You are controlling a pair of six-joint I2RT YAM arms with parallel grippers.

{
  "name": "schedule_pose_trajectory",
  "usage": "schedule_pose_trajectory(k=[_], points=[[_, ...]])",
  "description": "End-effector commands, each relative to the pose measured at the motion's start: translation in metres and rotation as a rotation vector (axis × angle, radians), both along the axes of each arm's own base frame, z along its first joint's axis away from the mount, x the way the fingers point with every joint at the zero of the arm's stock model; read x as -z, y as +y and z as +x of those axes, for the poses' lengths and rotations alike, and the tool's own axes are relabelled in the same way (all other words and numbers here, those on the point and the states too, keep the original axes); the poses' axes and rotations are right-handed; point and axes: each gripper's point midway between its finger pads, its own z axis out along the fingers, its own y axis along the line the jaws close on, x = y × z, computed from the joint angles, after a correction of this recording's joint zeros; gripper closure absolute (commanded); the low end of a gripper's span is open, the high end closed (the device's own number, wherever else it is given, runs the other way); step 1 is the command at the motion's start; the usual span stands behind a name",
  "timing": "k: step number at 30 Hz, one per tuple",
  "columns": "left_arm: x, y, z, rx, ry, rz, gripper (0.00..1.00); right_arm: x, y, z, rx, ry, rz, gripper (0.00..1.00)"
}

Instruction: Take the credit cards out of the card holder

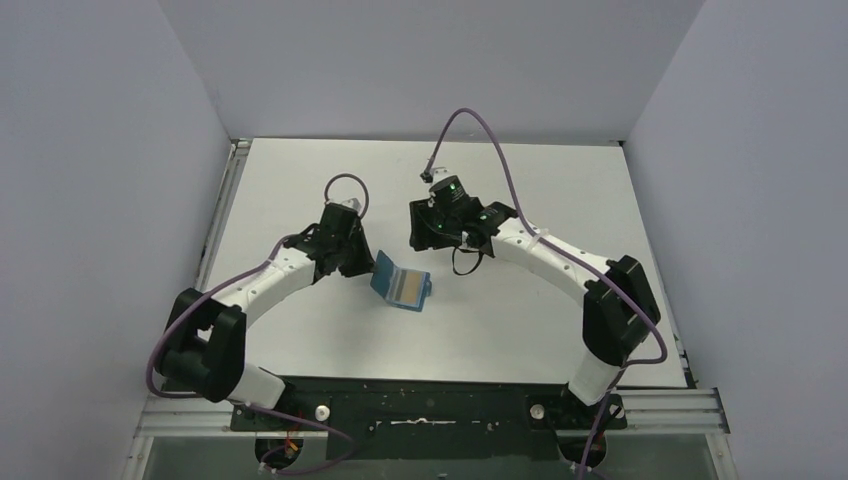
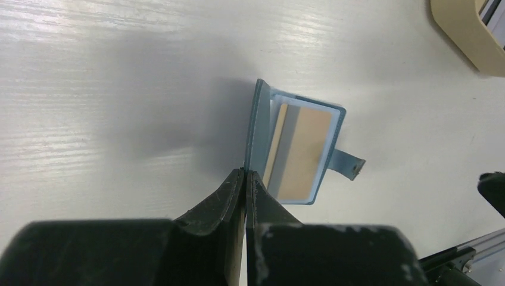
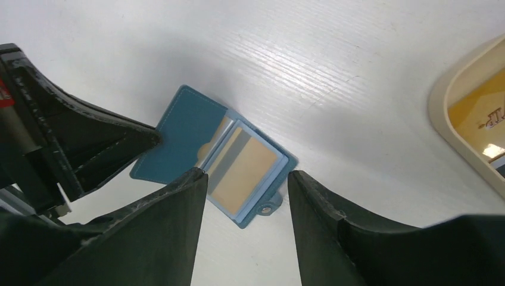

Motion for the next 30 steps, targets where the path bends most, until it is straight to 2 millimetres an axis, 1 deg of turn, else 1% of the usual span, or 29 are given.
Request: schedule_pose_trajectory(k=[1,5,8,10,12,14,18,25,30], points=[[0.007,-0.003,0.008,0.012,-0.029,0.006,1.0,-0.009,0.017,0.004,-0.054,-0.025,0.037,0.47],[0.028,0.001,0.005,-0.023,-0.002,0.016,1.0,0.012,0.031,-0.003,-0.072,0.044,0.093,0.47],[0.043,0.007,0.002,-0.062,0.019,0.04,1.0,0.02,0.044,-0.011,-0.076,0.101,0.171,0.47],[0.053,0.015,0.0,-0.097,0.034,0.071,1.0,0.024,0.052,-0.018,-0.079,0.133,0.208,0.47],[0.06,0.019,-0.002,-0.118,0.046,0.088,1.0,0.032,0.054,-0.023,-0.071,0.155,0.213,0.47],[0.065,0.022,-0.003,-0.127,0.055,0.099,1.0,0.041,0.052,-0.026,-0.054,0.178,0.214,0.47],[0.07,0.022,-0.004,-0.127,0.067,0.105,1.0,0.056,0.042,-0.032,-0.026,0.203,0.18,0.48],[0.075,0.021,-0.005,-0.123,0.08,0.103,1.0,0.074,0.019,-0.04,0.007,0.215,0.09,0.48],[0.075,0.02,-0.005,-0.119,0.08,0.097,1.0,0.083,0.008,-0.044,0.025,0.218,0.041,0.48]])
